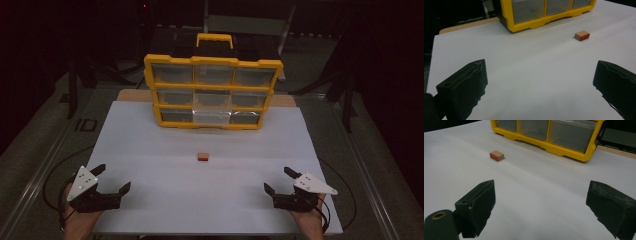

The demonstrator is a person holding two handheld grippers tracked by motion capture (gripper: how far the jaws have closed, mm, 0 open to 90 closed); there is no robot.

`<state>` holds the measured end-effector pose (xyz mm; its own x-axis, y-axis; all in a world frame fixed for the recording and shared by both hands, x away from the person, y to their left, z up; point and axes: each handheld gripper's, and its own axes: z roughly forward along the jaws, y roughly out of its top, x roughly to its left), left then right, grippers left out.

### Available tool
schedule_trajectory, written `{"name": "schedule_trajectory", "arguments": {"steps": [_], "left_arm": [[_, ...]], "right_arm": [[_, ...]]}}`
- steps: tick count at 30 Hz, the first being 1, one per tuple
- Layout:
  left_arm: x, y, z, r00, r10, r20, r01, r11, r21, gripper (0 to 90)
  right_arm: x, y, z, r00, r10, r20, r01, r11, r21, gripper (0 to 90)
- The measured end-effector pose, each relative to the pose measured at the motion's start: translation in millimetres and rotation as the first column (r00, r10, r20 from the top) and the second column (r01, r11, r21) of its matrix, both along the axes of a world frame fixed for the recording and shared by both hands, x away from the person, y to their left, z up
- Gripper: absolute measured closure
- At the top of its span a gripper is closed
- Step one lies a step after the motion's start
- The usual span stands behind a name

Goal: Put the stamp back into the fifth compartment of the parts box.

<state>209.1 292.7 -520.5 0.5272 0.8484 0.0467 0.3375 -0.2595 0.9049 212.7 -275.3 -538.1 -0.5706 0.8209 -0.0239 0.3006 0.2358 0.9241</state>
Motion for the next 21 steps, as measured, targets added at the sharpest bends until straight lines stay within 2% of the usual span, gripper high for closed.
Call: {"name": "schedule_trajectory", "arguments": {"steps": [3,4,9,16,21], "left_arm": [[0.3,0.0,-0.1,1.0000,0.004,-0.003,-0.004,1.0000,0.001,0.3],[1.4,-1.1,-0.8,1.0000,0.004,-0.006,-0.004,0.9999,0.014,0.4],[2.5,-2.6,-1.4,0.9999,-0.002,-0.014,0.002,0.9996,0.028,0.3],[5.0,0.6,2.9,1.0000,0.002,-0.006,-0.002,0.9999,0.014,0.4],[10.9,-7.0,10.1,0.9996,-0.024,0.015,0.024,0.9993,0.028,0.4]], "right_arm": [[-0.7,-1.1,0.1,1.0000,0.001,0.002,-0.001,1.0000,0.008,8.8],[-0.4,-1.8,-0.1,1.0000,0.001,-0.001,-0.001,0.9999,0.012,8.7],[0.2,-1.0,-0.8,1.0000,0.002,-0.004,-0.002,0.9999,0.013,8.3],[1.7,0.3,-2.7,0.9999,-0.002,-0.011,0.002,1.0000,0.007,8.3],[2.9,-1.1,-3.7,0.9998,-0.009,-0.016,0.009,0.9999,0.013,8.3]]}}
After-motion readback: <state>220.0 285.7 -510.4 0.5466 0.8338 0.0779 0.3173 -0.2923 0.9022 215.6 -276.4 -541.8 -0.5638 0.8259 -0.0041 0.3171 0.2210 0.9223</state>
